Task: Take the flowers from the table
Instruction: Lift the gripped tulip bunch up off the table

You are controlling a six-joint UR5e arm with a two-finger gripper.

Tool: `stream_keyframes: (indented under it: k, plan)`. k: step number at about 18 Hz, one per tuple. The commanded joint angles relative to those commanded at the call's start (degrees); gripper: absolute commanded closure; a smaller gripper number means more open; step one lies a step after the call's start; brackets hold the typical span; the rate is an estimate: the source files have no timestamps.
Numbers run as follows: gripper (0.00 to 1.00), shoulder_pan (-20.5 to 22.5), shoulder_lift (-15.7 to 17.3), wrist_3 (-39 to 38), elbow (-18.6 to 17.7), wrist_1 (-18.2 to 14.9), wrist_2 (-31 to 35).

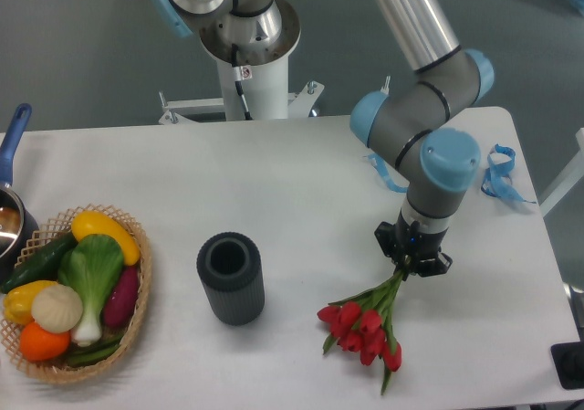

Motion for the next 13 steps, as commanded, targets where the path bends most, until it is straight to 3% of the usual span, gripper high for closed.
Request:
stream_keyframes:
  k: [6,13]
  plan:
    - [1.00,3.5,7.6,-2.5,-0.3,0.0,-18.2]
    - [1.00,3.7,11.7,-8.4,-1.2,0.0,-37.3]
